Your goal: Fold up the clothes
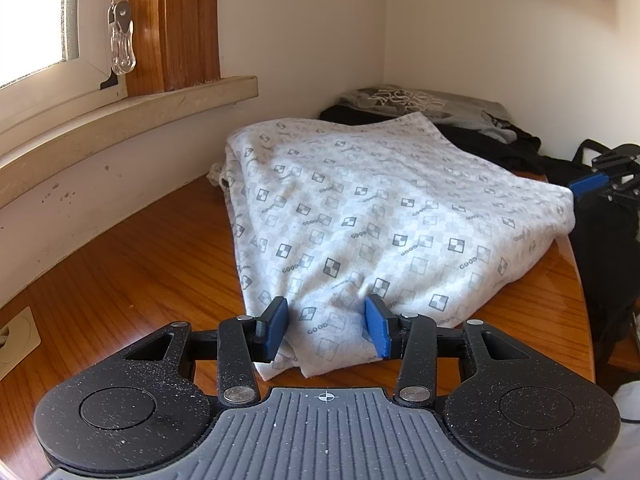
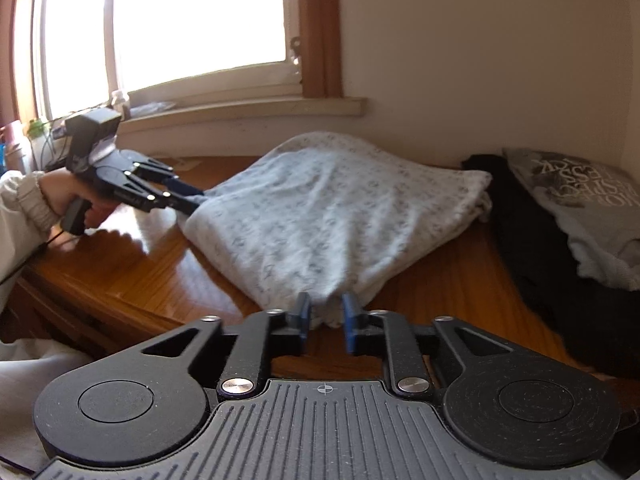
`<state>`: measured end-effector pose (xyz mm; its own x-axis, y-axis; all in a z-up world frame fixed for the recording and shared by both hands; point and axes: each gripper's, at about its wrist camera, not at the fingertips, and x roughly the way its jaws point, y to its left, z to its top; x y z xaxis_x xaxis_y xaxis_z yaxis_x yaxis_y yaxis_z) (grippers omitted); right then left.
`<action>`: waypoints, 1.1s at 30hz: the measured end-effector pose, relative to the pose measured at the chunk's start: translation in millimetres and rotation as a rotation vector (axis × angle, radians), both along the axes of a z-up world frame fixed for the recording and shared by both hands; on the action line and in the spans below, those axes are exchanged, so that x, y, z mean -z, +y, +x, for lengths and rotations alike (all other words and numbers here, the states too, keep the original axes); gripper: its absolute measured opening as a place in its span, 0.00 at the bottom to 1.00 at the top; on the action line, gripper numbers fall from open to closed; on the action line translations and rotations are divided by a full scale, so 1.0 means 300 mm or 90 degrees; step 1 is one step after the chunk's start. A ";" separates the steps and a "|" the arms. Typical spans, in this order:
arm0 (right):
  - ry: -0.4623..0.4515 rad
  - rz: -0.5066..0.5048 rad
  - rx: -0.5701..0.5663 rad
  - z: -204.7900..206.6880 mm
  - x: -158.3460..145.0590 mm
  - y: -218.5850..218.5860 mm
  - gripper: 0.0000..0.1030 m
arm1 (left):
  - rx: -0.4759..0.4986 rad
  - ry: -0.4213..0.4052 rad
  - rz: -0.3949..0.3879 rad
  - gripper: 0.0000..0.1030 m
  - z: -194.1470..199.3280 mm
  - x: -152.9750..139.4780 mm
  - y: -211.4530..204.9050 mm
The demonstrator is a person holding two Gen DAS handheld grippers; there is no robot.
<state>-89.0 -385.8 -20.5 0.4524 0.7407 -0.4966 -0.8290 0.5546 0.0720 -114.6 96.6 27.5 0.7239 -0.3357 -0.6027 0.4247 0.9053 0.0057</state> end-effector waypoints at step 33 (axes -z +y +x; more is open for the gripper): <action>-0.215 -0.295 -0.126 -0.107 0.022 0.335 0.48 | 0.122 -0.073 0.244 0.65 -0.120 -0.106 -0.196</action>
<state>-121.1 -285.1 -27.0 0.5171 0.5684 -0.6400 -0.8544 0.2980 -0.4256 -150.6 38.0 59.2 0.7402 -0.2379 -0.6289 0.5612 0.7337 0.3830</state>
